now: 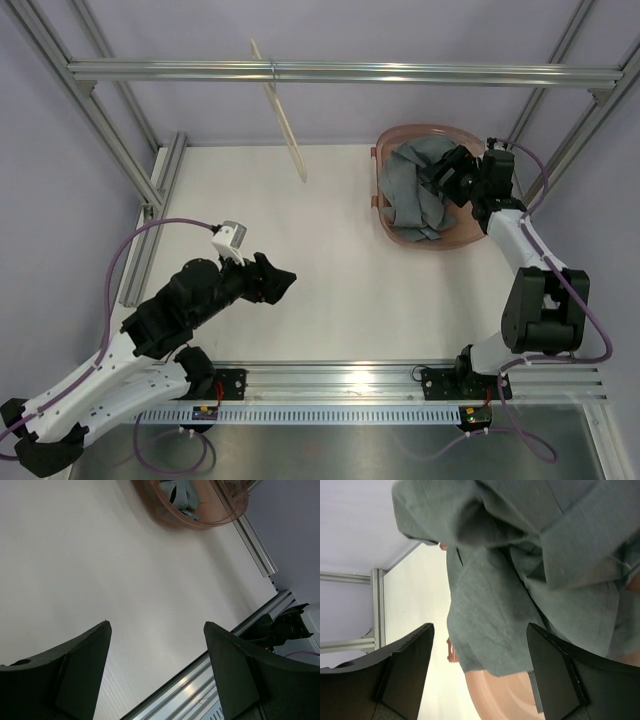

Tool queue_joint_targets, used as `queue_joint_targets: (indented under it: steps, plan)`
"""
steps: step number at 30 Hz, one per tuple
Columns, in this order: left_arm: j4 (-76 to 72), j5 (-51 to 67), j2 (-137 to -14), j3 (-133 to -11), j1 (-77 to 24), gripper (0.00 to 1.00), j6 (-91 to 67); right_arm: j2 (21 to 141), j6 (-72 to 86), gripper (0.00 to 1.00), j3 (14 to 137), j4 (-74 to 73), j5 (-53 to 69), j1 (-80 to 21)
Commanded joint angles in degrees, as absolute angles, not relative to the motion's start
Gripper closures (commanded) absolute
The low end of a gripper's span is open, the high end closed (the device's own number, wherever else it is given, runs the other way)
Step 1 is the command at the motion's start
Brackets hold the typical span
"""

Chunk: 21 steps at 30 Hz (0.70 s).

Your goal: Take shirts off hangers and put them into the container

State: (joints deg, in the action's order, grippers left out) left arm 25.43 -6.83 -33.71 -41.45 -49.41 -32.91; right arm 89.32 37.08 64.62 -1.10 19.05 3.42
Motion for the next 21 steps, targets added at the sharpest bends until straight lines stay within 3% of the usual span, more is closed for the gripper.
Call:
queue_joint_targets:
  steps: [1, 5, 7, 10, 16, 21]
  plan:
    - [24.5, -7.6, -33.0, -41.0, -49.7, 0.21, -33.3, 77.2, 39.9, 0.18, 58.9, 3.9, 16.1, 3.4]
    - [24.4, -9.1, -33.5, -39.6, -49.7, 0.21, -33.6, 60.5, 41.8, 0.16, 45.7, 4.6, 16.3, 3.0]
    - [23.7, -9.7, -33.3, -38.9, -49.7, 0.21, -33.7, 51.2, 40.0, 0.04, 43.6, 0.6, 16.3, 1.6]
    - [22.4, -10.5, -33.5, -37.7, -49.7, 0.18, -34.4, 42.3, 37.2, 0.00, 42.8, -11.3, 18.5, -2.3]
    - [19.0, -12.4, -32.4, -32.9, -49.8, 0.08, -35.6, 30.9, 34.2, 0.00, 40.6, -23.4, 25.4, -7.4]
    - [18.9, -15.0, -32.5, -31.8, -49.9, 0.01, -35.9, 29.2, 31.0, 0.01, 40.6, -28.4, 28.7, -7.8]
